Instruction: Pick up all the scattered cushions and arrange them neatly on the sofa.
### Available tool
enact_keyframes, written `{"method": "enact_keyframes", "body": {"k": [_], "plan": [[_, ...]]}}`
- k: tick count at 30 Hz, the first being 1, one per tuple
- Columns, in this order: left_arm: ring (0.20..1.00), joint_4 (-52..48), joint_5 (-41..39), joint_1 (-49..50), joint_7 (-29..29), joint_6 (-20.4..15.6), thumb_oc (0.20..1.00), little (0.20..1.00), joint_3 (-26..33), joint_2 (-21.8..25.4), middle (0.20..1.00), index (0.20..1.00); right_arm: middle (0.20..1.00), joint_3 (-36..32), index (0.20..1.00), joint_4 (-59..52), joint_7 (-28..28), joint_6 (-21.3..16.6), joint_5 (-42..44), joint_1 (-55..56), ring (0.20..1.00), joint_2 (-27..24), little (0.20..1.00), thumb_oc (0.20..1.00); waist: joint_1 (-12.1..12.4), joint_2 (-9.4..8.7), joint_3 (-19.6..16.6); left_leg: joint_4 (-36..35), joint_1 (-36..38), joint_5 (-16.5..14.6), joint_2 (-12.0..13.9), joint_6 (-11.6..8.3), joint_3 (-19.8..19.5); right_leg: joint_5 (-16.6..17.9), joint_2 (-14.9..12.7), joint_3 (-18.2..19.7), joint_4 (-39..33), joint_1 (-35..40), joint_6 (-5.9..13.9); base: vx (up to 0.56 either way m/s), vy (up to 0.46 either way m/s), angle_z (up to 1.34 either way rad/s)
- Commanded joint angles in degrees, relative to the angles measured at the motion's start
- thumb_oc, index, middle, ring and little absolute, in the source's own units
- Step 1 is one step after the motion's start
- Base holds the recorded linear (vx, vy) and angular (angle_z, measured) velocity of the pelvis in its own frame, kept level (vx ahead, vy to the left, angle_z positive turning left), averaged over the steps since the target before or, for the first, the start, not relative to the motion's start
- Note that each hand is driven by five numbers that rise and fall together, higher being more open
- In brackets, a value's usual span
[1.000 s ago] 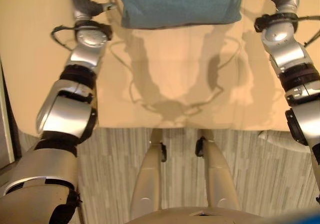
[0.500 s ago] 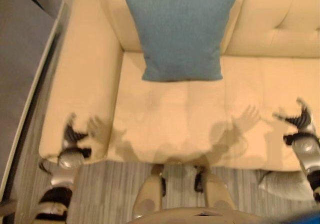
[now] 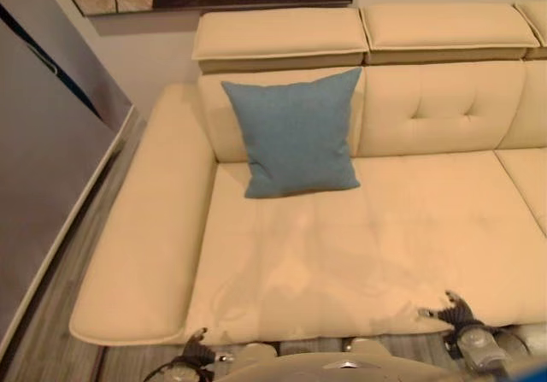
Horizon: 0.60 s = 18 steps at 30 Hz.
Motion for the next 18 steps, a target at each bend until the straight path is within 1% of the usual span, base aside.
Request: {"method": "enact_keyframes", "body": {"k": [1,2,3,4,5,6,7,8,9,10,11,13,15,16,17,18], "plan": [[1.000,0.0,3.2,-2.4,1.3,-1.0,1.000,1.000,-1.3,1.8,1.000,1.000,1.000,-0.6,1.000,0.4,-1.2,0.9,-0.1,-3.7,1.000,-0.9,1.000,1.000,0.4,-0.96,2.5,0.6,4.2,-2.4,-1.2,-1.41,-0.4,2.6,-0.4,-1.6,4.5,-3.6,7.28,-0.37,0.313,-0.32],[1.000,0.1,4.0,-2.9,1.5,-1.0,1.000,1.000,-1.6,2.0,1.000,1.000,1.000,-0.3,1.000,0.7,-1.3,1.2,-0.5,-3.9,1.000,-0.6,1.000,1.000,0.5,-1.06,2.7,0.0,4.1,-2.3,-1.8,-1.04,0.0,3.7,-1.0,-1.5,3.9,-4.6,8.04,-0.20,0.160,-0.39],[1.000,0.1,4.0,-2.9,1.5,-1.0,1.000,1.000,-1.6,2.0,1.000,1.000,1.000,-0.3,1.000,0.7,-1.3,1.2,-0.5,-3.9,1.000,-0.6,1.000,1.000,0.5,-1.07,2.7,0.0,4.1,-2.3,-1.8,-1.03,0.0,3.7,-1.0,-1.5,3.9,-4.6,8.05,-0.35,0.138,-0.63],[1.000,0.2,4.6,-4.0,2.3,-0.9,1.000,1.000,-1.9,2.8,1.000,1.000,1.000,0.4,1.000,1.1,-1.6,1.5,-1.0,-4.6,1.000,0.2,1.000,1.000,0.6,-1.06,3.2,-0.3,3.2,-1.7,-1.8,-0.43,0.9,5.0,-1.9,-2.1,3.8,-7.1,8.83,-0.41,0.116,-0.61],[1.000,0.1,4.5,-4.6,2.4,-0.6,1.000,1.000,-2.0,3.1,1.000,1.000,1.000,0.6,1.000,1.3,-1.8,1.7,-0.7,-5.0,1.000,0.4,1.000,1.000,1.0,-0.81,3.7,-0.4,2.4,-1.0,-1.5,0.03,1.7,2.8,-1.3,-3.0,5.7,-7.1,8.11,-0.41,0.116,-0.64],[1.000,0.1,4.5,-4.7,2.4,-0.6,1.000,1.000,-2.0,3.2,1.000,1.000,1.000,0.6,1.000,1.3,-1.8,1.7,-0.7,-5.0,1.000,0.4,1.000,1.000,1.0,-0.93,3.6,-0.4,2.3,-0.8,-1.6,0.06,1.7,2.9,-1.5,-2.9,5.7,-7.2,8.14,-0.37,0.105,-0.36],[1.000,0.3,4.5,-4.9,2.6,0.0,1.000,1.000,-1.7,3.6,1.000,1.000,1.000,1.3,1.000,2.0,-1.6,1.9,-0.7,-5.0,1.000,0.9,1.000,1.000,1.7,-0.66,3.7,-0.7,1.0,0.7,-1.4,0.87,3.0,-0.2,-0.9,-4.9,10.4,-6.0,6.37,-0.21,0.062,-0.66],[1.000,0.3,4.5,-4.9,2.6,0.0,1.000,1.000,-1.7,3.6,1.000,1.000,1.000,1.3,1.000,2.1,-1.6,1.9,-0.7,-5.0,1.000,0.9,1.000,1.000,1.8,-0.64,3.9,-0.8,1.2,0.7,-1.4,0.86,3.1,-0.4,-0.9,-4.9,10.6,-6.0,6.37,-0.40,0.105,-0.85],[1.000,0.7,4.4,-4.4,2.5,0.5,1.000,1.000,-1.3,3.6,1.000,1.000,1.000,1.4,1.000,2.4,-1.6,1.6,-0.5,-4.2,1.000,1.1,1.000,1.000,2.8,-0.01,3.3,-2.2,0.9,2.3,-0.4,1.41,4.6,-5.0,0.5,-6.9,17.0,-3.6,4.64,-0.27,0.039,-0.96],[1.000,0.9,4.2,-4.2,2.4,0.6,1.000,1.000,-1.0,3.7,1.000,1.000,1.000,1.4,1.000,2.4,-1.5,1.6,-0.2,-4.0,1.000,1.2,1.000,1.000,3.2,0.02,2.7,-2.8,0.7,3.2,-0.1,1.49,5.4,-6.9,1.3,-7.3,18.9,-2.0,4.15,-0.28,0.040,-0.60],[1.000,0.9,4.2,-4.2,2.4,0.6,1.000,1.000,-1.0,3.7,1.000,1.000,1.000,1.4,1.000,2.4,-1.5,1.6,-0.2,-4.0,1.000,1.2,1.000,1.000,3.2,0.00,2.6,-2.8,0.5,3.3,-0.1,1.49,5.4,-6.8,1.3,-7.3,18.8,-2.1,4.14,-0.14,-0.006,-0.58],[1.000,1.2,3.9,-3.7,2.4,0.9,1.000,1.000,-0.3,3.9,1.000,1.000,1.000,0.9,1.000,2.4,-1.5,1.4,0.4,-3.6,1.000,1.5,1.000,1.000,4.4,-0.19,1.2,-3.6,-0.1,3.9,0.1,1.54,7.1,-9.0,2.2,-8.0,19.5,1.8,3.84,-0.15,-0.039,-0.61],[1.000,1.2,3.6,-3.0,2.4,0.9,1.000,1.000,0.2,3.7,1.000,1.000,1.000,0.7,1.000,2.3,-1.7,1.3,0.9,-3.5,1.000,1.7,1.000,1.000,5.9,-1.02,0.4,-3.2,-1.4,4.1,0.3,1.16,9.4,-9.5,2.0,-9.5,16.4,5.6,4.01,-0.22,-0.145,-0.62],[1.000,1.0,3.5,-3.1,2.5,0.9,1.000,1.000,-0.1,3.3,1.000,1.000,1.000,1.1,1.000,2.4,-1.8,1.4,1.3,-3.7,1.000,2.2,1.000,1.000,6.7,-2.24,0.0,-2.2,-2.5,4.4,0.3,0.58,10.9,-9.9,2.7,-8.2,11.4,7.7,4.22,-0.18,-0.223,-1.09],[1.000,1.1,3.4,-3.0,2.7,0.8,1.000,1.000,-0.1,3.1,1.000,1.000,1.000,1.2,1.000,2.2,-1.8,1.3,1.5,-3.4,1.000,2.3,1.000,1.000,6.4,-2.43,0.1,-1.3,-3.1,4.3,0.7,0.32,11.3,-10.1,3.3,-7.0,9.7,7.5,3.93,-0.12,-0.177,-1.13],[1.000,1.1,3.4,-3.0,2.7,0.8,1.000,1.000,-0.1,3.1,1.000,1.000,1.000,1.2,1.000,2.2,-1.8,1.3,1.5,-3.4,1.000,2.3,1.000,1.000,6.4,-2.42,0.1,-1.3,-3.1,4.3,0.7,0.30,11.4,-10.0,3.3,-6.9,9.7,7.5,3.91,-0.11,-0.155,-0.37]]}}
